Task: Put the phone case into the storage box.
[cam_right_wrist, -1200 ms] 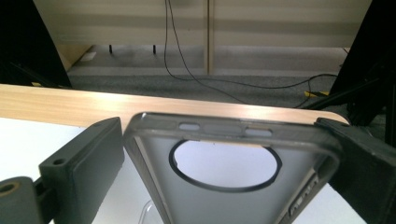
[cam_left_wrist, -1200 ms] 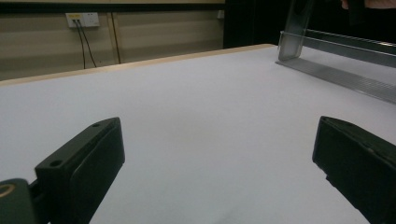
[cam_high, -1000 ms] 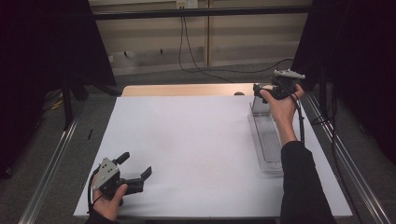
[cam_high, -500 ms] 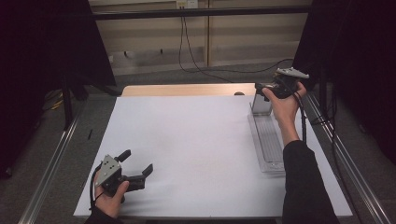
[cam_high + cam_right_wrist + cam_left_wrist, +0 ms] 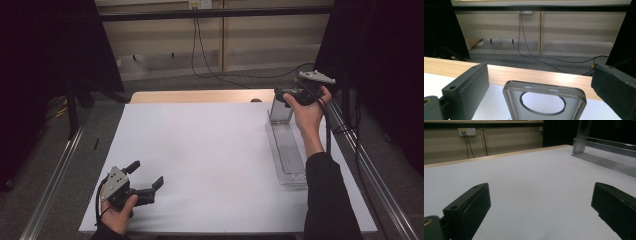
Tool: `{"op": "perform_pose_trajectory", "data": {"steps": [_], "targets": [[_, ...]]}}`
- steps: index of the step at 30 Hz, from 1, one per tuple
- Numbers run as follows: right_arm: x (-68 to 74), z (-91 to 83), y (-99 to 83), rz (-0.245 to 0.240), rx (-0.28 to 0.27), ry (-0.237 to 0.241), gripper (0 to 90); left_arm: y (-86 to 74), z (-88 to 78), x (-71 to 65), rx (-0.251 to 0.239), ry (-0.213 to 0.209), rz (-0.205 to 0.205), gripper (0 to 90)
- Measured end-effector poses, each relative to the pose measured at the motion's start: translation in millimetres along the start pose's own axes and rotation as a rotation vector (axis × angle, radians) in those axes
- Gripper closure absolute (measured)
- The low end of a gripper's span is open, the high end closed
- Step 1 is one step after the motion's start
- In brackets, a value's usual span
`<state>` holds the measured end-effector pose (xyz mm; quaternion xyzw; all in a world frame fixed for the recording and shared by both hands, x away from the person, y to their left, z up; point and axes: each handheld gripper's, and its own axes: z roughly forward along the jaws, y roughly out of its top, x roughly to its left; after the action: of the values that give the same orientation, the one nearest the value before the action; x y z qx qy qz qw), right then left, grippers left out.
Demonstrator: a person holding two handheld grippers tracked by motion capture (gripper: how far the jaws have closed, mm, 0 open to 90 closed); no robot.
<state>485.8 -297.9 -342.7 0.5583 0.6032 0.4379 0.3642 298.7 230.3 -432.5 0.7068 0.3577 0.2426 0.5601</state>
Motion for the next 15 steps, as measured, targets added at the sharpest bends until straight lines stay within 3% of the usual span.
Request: {"op": "perform_pose_trajectory", "data": {"steps": [3,15], "targets": [[0.0,-3.7,1.0,0.000,0.003,0.010,1.0,0.8,0.2,-0.3,0.000,-0.004,0.016,2.3],[-9.6,-26.7,0.0,0.007,-0.026,0.032,1.0,1.3,-0.6,0.9,-0.006,0.006,0.015,2.3]]}}
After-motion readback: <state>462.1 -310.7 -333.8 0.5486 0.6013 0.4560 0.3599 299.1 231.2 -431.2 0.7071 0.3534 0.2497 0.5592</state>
